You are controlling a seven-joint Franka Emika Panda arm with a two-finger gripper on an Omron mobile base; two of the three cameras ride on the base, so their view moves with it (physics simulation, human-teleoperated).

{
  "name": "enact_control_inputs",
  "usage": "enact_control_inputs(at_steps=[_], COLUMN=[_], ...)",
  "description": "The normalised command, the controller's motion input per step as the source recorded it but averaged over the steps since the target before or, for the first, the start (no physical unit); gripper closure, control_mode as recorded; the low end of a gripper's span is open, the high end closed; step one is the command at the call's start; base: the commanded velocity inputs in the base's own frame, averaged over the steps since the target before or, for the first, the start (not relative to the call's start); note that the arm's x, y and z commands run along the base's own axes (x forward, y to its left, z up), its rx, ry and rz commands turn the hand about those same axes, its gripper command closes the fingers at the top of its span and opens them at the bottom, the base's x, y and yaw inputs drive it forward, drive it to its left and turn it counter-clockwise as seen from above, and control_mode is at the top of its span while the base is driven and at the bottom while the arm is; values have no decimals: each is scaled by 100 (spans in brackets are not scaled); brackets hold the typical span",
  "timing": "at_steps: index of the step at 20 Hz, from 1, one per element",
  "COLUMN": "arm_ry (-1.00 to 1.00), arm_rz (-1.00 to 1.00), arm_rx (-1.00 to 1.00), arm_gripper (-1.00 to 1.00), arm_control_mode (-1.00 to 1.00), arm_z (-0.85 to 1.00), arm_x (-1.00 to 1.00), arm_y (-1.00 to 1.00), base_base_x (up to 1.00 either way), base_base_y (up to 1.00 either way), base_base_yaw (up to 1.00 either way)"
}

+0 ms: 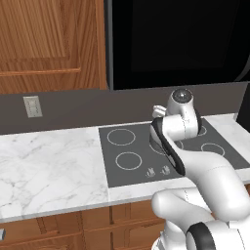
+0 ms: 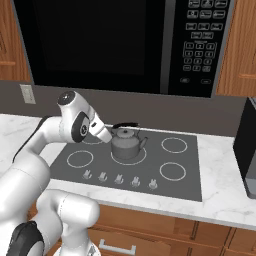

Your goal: The kettle is done boiling. Turn off the stove, then wait for 300 timesteps before moving the kettle to the dining table.

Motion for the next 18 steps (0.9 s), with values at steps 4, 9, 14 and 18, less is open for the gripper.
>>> enact_control_inputs(at_steps=[4,9,14,18], arm_ry=[0,0,0,0], arm_rz=[0,0,0,0], arm_rx=[0,0,0,0], arm_gripper=[-100,-100,-100,-100], arm_control_mode=[-100,-100,-100,-100], arm_z=[-2,-6,-11,-10], arm_x=[2,1,1,2], arm_y=[0,0,0,0], base_base_x=[0,0,0,0], base_base_y=[0,0,0,0], base_base_yaw=[0,0,0,0])
